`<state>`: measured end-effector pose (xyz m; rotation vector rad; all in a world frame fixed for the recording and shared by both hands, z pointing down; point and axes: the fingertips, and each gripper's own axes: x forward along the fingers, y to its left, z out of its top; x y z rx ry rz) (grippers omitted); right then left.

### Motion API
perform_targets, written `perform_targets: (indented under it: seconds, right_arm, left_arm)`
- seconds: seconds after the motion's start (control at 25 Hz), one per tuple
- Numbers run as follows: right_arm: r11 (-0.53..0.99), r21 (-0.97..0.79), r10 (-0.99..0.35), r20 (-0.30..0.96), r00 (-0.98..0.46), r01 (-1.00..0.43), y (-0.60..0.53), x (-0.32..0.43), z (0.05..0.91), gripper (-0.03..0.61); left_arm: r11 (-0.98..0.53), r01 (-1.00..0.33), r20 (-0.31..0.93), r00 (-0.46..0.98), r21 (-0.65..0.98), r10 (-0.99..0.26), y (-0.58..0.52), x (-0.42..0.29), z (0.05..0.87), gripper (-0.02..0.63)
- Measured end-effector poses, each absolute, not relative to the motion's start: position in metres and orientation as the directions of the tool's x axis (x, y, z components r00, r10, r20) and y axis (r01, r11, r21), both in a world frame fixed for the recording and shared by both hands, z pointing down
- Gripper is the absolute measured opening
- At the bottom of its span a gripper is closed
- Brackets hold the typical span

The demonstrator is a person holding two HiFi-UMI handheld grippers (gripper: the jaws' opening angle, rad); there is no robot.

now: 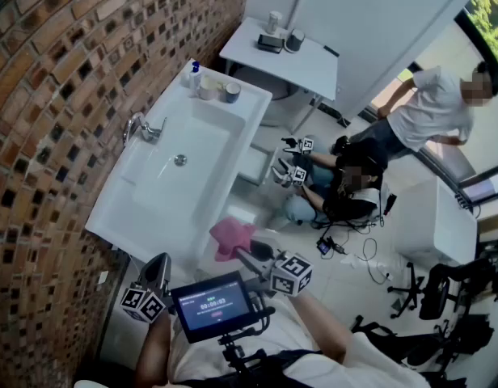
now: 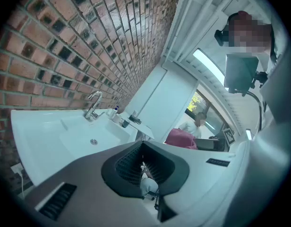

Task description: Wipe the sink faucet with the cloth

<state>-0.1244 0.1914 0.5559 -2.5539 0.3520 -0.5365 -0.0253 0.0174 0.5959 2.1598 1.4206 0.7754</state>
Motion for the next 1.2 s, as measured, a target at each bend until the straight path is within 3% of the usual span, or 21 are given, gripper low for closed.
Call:
perform_targets:
  seconds: [0.6,1.2]
  right_arm:
    - [-0.825,-0.535,-0.414,0.348,0.841,-0.184,0.187,-0.074,0.577,0.14]
    - [-0.748,-0.568,-0.597,0.346,0.724,-0.345,0.255,0.097,0.61,0.14]
  left_arm:
    - [-0.43,0.62,0.224,0.384,0.656,0.896,0.008,0.005,0.61,-0.015]
    - [-0.598,0.519,0.311,0.538,0.611,0.784,0.074,0.086,0.593,-0.015]
